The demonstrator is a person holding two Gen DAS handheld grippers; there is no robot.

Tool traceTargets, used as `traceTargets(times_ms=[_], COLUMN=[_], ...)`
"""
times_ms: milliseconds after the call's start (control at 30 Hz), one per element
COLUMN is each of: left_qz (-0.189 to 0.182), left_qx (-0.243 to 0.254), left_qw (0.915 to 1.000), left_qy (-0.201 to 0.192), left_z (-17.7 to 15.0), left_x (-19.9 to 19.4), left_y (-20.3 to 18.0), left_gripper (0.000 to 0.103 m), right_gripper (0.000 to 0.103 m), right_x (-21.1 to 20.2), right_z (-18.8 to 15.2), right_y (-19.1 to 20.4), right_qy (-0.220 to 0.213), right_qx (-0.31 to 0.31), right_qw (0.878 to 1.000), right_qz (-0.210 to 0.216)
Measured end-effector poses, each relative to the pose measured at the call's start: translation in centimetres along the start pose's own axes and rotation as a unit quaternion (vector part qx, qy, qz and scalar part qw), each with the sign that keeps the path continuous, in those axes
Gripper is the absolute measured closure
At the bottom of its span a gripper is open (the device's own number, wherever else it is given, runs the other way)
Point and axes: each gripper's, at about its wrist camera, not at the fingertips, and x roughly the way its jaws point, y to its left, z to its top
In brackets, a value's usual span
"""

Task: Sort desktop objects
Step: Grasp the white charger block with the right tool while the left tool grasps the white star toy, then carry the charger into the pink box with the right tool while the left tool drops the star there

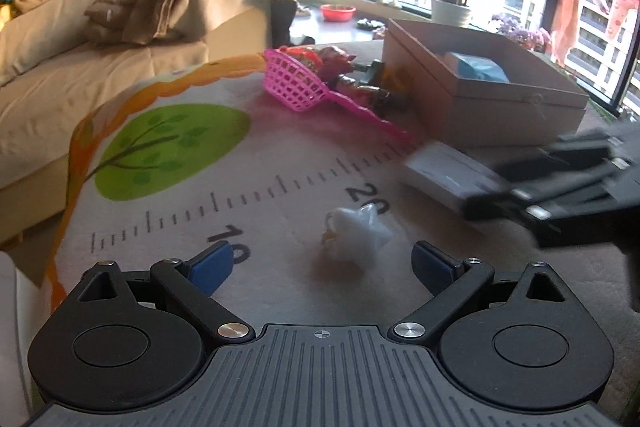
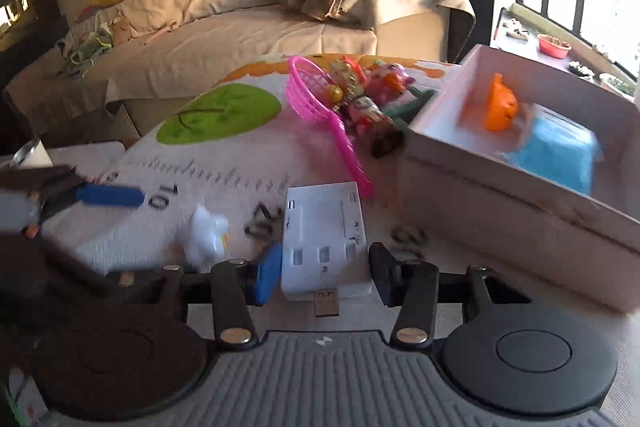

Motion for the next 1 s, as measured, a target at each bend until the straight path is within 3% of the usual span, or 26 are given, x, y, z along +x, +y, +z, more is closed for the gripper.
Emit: traceTargets(times_ms=[100,200,333,467,733,800,900,1000], left_qz=[-0.002,0.000,0.003,0.001,-0.048,-0.060,-0.082,-0.095], left_qx=[0.000,0.005,0.013,0.031,0.076,0.082,0.087,0.101], left_qw=[1.0000,0.9999,0.9998,0.9994,0.9960,0.9948,0.9927,0.9889], left_qy=[-0.007,-0.011,-0.012,-0.011,0.001,0.001,-0.014,-0.052], left_z=[0.2,0.4,0.7,0.7,-0.2,0.0,1.5,4.6], left_x=[0.6,1.4,2.4,2.7,1.5,1.0,0.0,-0.9], left_y=[-0.5,-1.3,-2.3,-3.2,-5.5,-6.1,-6.8,-7.6], left_gripper=[0.007,0.021,0.040,0.057,0.057,0.057,0.057,0.057], right_gripper=[0.055,0.055,0.055,0.054,0.048,0.056,0.056,0.056], right_x=[-2.5,-5.2,-7.2,-7.6,-5.3,-5.4,-6.9,-10.1], right_z=[-2.1,-4.1,-5.9,-6.4,-5.4,-5.3,-4.8,-2.8], right_y=[-1.5,-2.5,-2.9,-2.4,-1.5,-0.9,-1.1,-2.4], right_qy=[0.012,0.024,0.037,0.020,0.016,0.019,0.010,-0.034], right_qx=[0.019,0.031,0.053,0.042,0.010,-0.019,-0.022,-0.012], right_qw=[0.999,0.997,0.996,0.997,0.998,0.998,0.999,0.999], right_qz=[-0.027,-0.065,-0.060,-0.057,-0.060,-0.062,-0.040,-0.041])
